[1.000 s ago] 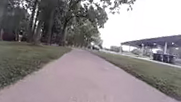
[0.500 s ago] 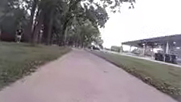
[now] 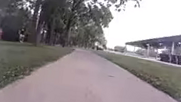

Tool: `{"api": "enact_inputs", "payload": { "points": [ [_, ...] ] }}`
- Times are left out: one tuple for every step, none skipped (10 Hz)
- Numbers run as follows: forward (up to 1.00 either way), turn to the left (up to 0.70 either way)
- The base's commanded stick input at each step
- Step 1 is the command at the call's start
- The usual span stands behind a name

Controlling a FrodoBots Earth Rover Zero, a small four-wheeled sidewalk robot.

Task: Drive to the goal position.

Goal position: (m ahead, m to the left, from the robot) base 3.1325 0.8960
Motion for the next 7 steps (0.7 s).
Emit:
{"api": "enact_inputs", "payload": {
  "points": [
    [0.68,0.03],
    [0.67,0.01],
    [0.67,0.01],
    [0.67,0.01],
    [0.67,0.01],
    [0.69,0.01],
    [0.7,0.01]
  ]
}}
